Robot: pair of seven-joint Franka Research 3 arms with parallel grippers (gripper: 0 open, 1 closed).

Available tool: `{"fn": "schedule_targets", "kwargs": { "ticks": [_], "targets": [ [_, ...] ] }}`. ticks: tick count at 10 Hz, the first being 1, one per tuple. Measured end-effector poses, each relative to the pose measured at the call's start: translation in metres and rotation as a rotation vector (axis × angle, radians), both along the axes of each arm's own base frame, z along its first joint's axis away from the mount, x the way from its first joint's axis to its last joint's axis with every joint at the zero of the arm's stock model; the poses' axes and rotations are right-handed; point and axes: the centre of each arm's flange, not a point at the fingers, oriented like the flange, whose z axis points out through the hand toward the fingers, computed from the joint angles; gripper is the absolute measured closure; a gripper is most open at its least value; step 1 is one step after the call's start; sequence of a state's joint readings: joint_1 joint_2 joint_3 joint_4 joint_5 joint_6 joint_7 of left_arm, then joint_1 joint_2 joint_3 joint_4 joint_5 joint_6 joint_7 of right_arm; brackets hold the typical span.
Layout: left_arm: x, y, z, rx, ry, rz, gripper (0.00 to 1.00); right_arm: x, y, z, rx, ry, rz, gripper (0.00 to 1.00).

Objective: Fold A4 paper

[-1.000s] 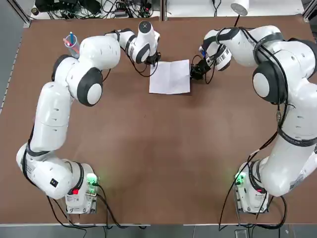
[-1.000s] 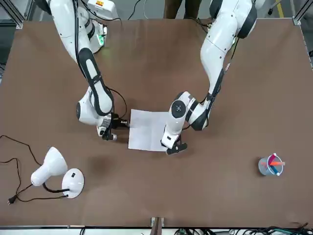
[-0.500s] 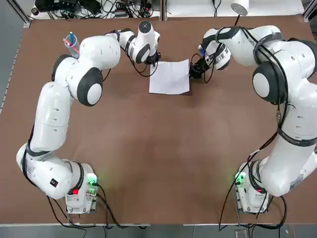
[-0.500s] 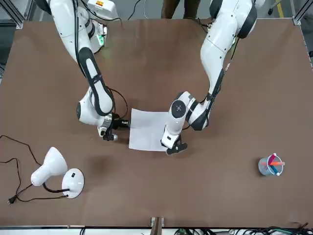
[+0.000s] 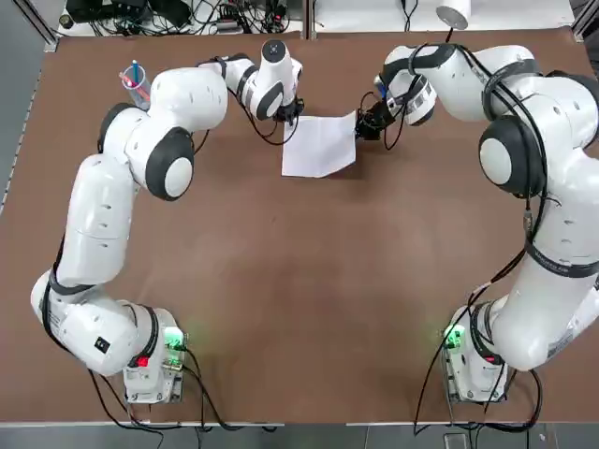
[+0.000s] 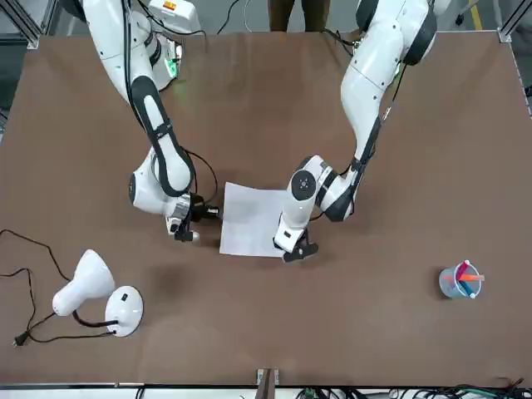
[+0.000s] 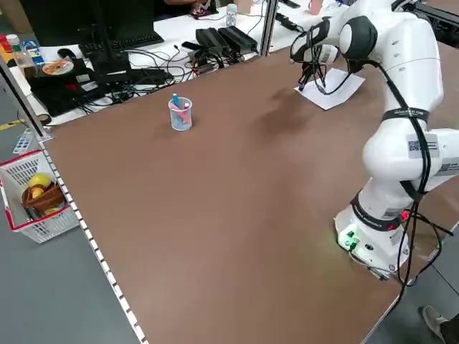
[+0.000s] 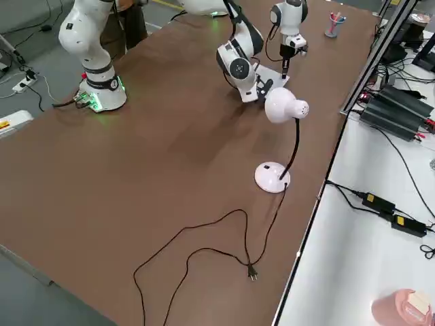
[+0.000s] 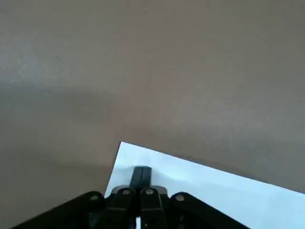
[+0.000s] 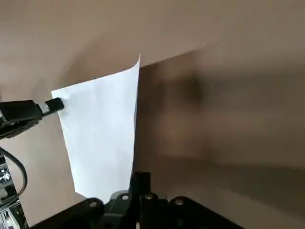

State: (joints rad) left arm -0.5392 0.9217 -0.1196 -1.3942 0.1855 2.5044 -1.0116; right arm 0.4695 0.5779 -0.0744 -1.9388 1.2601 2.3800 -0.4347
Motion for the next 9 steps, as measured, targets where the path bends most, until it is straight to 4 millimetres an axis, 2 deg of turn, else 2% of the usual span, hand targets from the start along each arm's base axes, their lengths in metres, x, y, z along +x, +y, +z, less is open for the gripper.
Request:
{"fn": "schedule_targets", "kwargs": {
  "ticks": [2, 5, 7, 9],
  "targets": [
    [0.000, 0.000, 0.000, 0.000, 0.000, 0.000, 0.99, 0.003, 0.003, 0.011, 0.011, -0.014, -0.001, 0.99],
    [0.000, 0.000, 0.000, 0.000, 0.000, 0.000, 0.99, 0.002, 0.020, 0.036, 0.037, -0.034, 0.010, 0.99],
    [0.000, 0.000, 0.000, 0.000, 0.000, 0.000, 0.99, -0.005, 0.036, 0.040, 0.045, -0.031, 0.025, 0.99],
    [0.000, 0.000, 0.000, 0.000, 0.000, 0.000, 0.99, -0.009, 0.041, 0.039, 0.049, -0.026, 0.026, 0.98]
  ]
}}
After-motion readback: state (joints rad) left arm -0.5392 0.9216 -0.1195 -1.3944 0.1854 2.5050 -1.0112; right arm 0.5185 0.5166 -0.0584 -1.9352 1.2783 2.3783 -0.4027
